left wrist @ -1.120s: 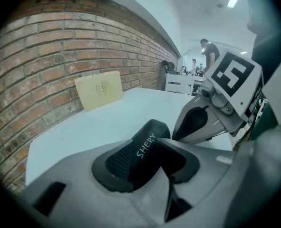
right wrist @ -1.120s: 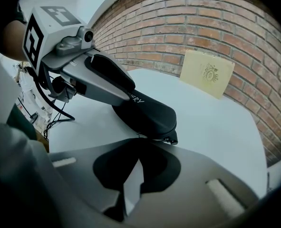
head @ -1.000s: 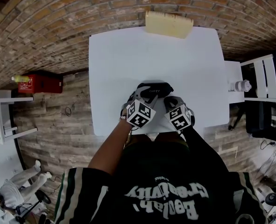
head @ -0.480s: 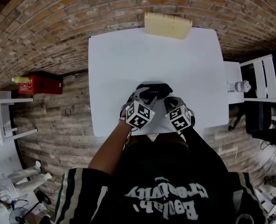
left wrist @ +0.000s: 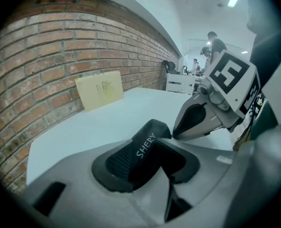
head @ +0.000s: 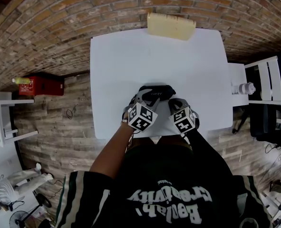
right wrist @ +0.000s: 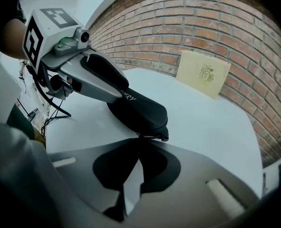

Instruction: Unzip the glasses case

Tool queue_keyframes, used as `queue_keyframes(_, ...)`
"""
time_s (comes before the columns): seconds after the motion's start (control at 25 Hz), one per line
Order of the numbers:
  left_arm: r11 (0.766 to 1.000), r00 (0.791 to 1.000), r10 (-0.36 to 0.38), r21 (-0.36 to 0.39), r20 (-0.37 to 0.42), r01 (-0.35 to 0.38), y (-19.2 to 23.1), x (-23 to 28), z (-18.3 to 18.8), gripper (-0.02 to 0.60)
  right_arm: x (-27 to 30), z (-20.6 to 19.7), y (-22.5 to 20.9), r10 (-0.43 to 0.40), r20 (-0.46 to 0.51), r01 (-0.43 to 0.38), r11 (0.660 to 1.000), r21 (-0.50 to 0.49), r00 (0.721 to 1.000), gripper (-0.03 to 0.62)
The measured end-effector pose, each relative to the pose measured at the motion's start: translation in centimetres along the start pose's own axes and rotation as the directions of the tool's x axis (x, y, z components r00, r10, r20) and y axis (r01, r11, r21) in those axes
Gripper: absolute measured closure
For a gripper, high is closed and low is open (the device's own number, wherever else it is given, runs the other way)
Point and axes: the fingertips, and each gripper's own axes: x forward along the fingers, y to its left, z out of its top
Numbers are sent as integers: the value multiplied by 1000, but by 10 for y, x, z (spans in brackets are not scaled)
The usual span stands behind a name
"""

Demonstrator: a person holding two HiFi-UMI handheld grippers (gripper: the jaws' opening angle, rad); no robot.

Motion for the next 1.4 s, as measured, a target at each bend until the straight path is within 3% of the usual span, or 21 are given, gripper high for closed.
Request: queue_keyframes(1.4,1000,1000,-12,2,-15,12,0,1,-1,422,-2,-3,-22,-69,-9,68,997,-36,998,579)
